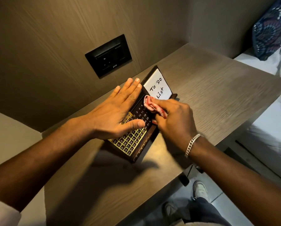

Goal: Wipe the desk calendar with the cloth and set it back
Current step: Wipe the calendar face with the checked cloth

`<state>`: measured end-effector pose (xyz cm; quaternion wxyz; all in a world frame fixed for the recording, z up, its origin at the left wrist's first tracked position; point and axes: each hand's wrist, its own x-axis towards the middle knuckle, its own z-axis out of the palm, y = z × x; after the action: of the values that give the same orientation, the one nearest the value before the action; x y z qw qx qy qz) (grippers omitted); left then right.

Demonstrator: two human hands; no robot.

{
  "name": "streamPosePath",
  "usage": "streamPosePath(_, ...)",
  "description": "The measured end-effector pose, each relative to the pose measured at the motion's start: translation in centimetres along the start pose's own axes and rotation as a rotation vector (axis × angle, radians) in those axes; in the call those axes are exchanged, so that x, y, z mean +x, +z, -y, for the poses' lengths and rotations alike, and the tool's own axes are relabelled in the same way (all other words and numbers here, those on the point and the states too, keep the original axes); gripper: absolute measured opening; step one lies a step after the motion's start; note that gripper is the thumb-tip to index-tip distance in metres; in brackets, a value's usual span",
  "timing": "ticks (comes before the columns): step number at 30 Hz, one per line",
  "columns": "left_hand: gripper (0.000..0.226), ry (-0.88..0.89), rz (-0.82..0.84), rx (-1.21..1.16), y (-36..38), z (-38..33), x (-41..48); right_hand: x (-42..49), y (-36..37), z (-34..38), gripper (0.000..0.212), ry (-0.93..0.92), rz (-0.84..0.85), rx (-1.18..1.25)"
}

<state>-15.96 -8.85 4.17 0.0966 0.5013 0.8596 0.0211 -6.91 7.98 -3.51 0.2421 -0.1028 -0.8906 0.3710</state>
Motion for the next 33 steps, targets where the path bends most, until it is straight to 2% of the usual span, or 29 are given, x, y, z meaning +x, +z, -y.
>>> streamPosePath(2,0.109,-0.002,-0.005,0.003,0.0,0.0,0.1,-0.8,0.5,0.7,0.047,-0.034,0.008,-0.008)
streamPosePath(6,0.104,-0.014,0.000,0.026,-0.1,0.1,0.1,-3.1,0.6,1.6,0.053,-0.141,0.136,0.063)
streamPosePath(12,0.107,-0.010,-0.002,0.008,-0.1,-0.4,0.1,-0.2,-0.6,-0.2,0.051,-0.071,0.011,-0.005)
streamPosePath(15,0.106,-0.012,-0.008,-0.026,0.1,-0.3,0.0,-2.1,0.2,0.6,0.050,-0.138,0.106,-0.013)
streamPosePath(23,0.087,-0.012,-0.032,-0.055,0.2,0.3,-0.3,-2.6,-2.9,-0.9,0.053,-0.240,0.304,0.294)
streamPosePath(28,0.092,-0.151,-0.026,-0.043,0.0,-1.0,-0.3,0.5,-9.1,-6.7,0.052,-0.274,0.261,0.031)
streamPosePath(33,0.105,-0.406,-0.083,0.115,1.1,-4.5,1.0,5.4,-14.1,-14.4,0.043,-0.328,0.265,-0.533)
